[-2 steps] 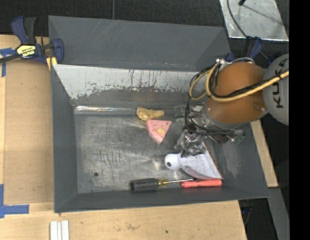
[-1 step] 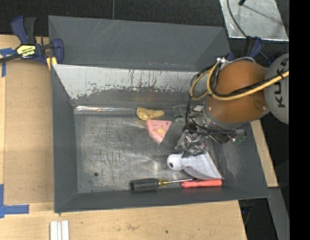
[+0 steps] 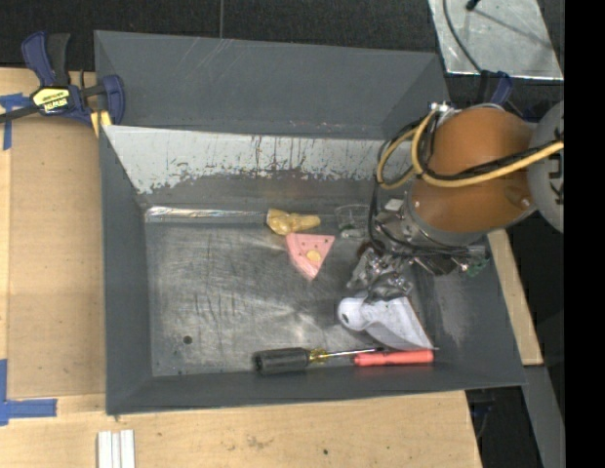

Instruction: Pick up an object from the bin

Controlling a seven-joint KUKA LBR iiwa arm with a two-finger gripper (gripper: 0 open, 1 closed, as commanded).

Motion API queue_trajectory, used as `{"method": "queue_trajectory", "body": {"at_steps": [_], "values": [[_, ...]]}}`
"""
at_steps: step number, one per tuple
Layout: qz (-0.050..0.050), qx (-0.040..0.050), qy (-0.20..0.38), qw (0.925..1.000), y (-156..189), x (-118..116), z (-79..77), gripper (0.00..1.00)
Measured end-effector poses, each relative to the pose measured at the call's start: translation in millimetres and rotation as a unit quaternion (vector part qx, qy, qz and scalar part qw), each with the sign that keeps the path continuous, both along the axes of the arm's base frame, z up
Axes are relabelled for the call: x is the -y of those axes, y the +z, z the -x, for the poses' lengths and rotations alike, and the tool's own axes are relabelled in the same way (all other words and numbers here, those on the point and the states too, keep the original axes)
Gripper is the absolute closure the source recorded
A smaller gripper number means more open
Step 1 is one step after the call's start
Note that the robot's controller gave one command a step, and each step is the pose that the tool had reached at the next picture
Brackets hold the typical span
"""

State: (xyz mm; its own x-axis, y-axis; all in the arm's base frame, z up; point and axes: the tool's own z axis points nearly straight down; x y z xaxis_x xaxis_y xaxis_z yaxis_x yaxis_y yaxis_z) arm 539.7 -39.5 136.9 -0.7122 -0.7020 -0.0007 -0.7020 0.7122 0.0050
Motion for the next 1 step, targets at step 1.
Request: {"method": "queue_trajectory", "body": {"at_steps": [1], "values": [[0.001,0.0028,-0.001,1.0000,20.8,1.3,-1.5,1.00]]}}
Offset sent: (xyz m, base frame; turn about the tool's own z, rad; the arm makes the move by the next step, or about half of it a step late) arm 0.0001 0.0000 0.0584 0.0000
